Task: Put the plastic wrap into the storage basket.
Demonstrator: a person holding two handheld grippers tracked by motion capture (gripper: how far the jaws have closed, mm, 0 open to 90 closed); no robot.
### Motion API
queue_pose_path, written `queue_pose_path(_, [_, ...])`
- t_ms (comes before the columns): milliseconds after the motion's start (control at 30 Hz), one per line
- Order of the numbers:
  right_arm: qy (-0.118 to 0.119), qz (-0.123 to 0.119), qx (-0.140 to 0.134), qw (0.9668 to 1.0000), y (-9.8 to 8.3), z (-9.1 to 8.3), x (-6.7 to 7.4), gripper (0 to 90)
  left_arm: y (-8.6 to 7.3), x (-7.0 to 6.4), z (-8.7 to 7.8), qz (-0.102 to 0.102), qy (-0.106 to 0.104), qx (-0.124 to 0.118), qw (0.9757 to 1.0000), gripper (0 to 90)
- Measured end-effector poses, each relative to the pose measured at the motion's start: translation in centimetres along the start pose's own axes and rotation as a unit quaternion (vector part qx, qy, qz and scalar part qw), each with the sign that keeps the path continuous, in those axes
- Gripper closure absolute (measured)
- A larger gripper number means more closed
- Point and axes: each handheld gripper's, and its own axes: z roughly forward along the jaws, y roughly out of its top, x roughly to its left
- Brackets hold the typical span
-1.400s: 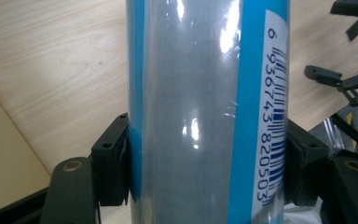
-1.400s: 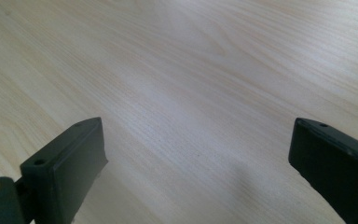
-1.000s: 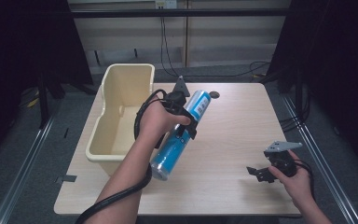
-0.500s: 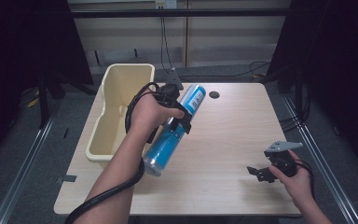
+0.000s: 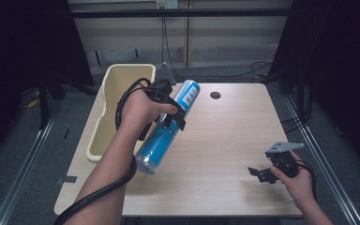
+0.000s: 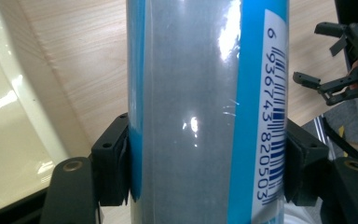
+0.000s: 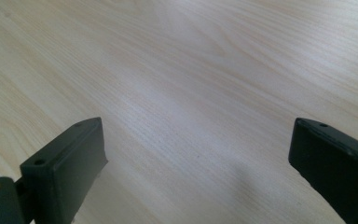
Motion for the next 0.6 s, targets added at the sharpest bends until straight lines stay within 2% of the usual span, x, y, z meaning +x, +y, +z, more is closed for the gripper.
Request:
queue_pose_path(167, [-0.001,0.002,0.0,1.0,0.0,0.0,0.0,3.6,-0.1,0.3,-0.4,-0.002,0.005,-0.003,1.0,32.1])
queue_pose_path(233, [0.0,-0.002,-0.001,1.0,0.0,0.0,-0.1,3.6,-0.3,0.6,-0.7,-0.009,0.0,-0.007,0.9999,32.1])
queue_pose_path(500, [-0.002,-0.007,-0.007,0.9999,0.0,-0.1,-0.2,3.6,-0.8,1.7,-1.4,-0.023,0.01,-0.017,0.9995,32.1])
queue_pose_path(600, [-0.004,0.001,-0.005,1.0,0.0,-0.2,-0.2,3.6,-1.1,2.2,-1.6,-0.027,0.008,-0.018,0.9994,32.1])
